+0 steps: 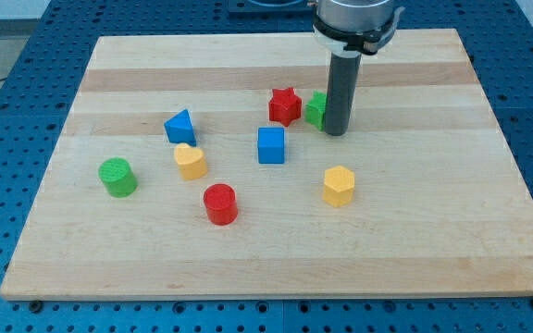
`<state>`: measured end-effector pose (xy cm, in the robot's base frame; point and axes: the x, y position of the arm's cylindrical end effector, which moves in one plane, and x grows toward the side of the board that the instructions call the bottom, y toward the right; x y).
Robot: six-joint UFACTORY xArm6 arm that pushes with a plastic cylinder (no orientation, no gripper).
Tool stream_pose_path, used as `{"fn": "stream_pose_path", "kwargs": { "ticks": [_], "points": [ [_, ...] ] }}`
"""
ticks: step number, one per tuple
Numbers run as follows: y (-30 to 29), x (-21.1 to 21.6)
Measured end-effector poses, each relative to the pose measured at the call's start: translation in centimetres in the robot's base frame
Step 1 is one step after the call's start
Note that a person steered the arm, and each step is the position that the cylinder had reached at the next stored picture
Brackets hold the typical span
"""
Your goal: Push the green star into the red star
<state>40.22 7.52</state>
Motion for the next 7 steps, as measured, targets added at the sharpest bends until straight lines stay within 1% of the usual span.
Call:
{"fn": "stream_pose_path", "kwargs": {
  "ticks": [1,2,3,5,7],
  "points": [
    [0.6,-0.2],
    [4.2,-0.2],
    [4.7,-0.3],
    [3.9,-1.9],
    [1.8,-2.3]
  ]
}}
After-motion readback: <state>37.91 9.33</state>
